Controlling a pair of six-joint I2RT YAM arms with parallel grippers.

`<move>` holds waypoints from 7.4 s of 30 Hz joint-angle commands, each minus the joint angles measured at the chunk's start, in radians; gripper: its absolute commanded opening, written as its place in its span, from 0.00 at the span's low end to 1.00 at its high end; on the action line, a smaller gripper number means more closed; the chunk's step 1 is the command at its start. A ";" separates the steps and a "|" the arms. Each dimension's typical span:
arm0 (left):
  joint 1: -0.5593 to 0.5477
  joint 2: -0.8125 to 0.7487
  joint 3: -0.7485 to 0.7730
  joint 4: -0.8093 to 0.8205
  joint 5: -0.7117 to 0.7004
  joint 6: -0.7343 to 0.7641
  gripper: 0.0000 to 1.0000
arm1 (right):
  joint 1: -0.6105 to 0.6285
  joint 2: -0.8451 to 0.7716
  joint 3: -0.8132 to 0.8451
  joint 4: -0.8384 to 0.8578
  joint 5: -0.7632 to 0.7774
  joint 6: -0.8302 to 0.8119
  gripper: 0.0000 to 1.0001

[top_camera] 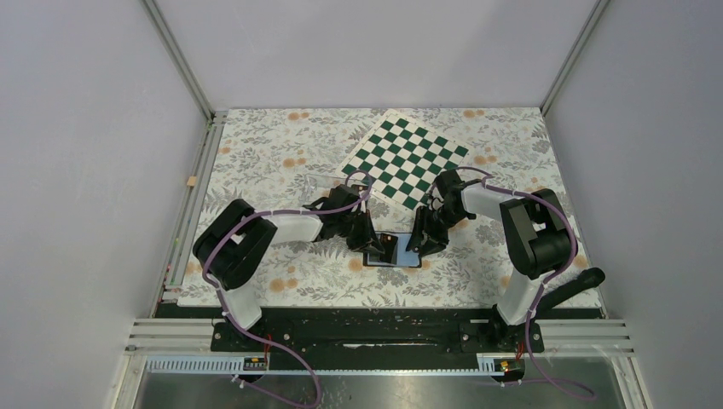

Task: Put the credit cards into the card holder
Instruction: Insert the credit card into the card holder, then turn over the card slot in the card holder.

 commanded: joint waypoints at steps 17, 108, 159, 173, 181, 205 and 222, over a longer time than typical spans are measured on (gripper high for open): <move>-0.007 0.033 0.012 0.178 0.050 -0.105 0.00 | -0.006 0.001 -0.008 0.015 0.009 -0.003 0.39; -0.141 0.101 0.432 -0.508 -0.123 0.362 0.74 | -0.006 -0.071 0.068 -0.091 0.050 -0.055 0.61; 0.111 0.007 0.131 -0.254 0.044 0.232 0.47 | 0.263 0.216 0.358 -0.192 0.180 -0.030 0.04; 0.097 -0.005 0.137 -0.221 0.076 0.232 0.25 | 0.267 0.241 0.336 -0.147 0.112 -0.021 0.04; 0.087 -0.040 0.139 -0.195 0.098 0.218 0.24 | 0.267 0.226 0.338 -0.153 0.107 -0.022 0.04; 0.029 -0.009 0.333 -0.528 -0.141 0.331 0.12 | 0.210 0.067 0.358 -0.218 0.158 -0.050 0.09; -0.033 0.096 0.455 -0.662 -0.248 0.434 0.47 | 0.169 0.061 0.320 -0.215 0.145 -0.070 0.10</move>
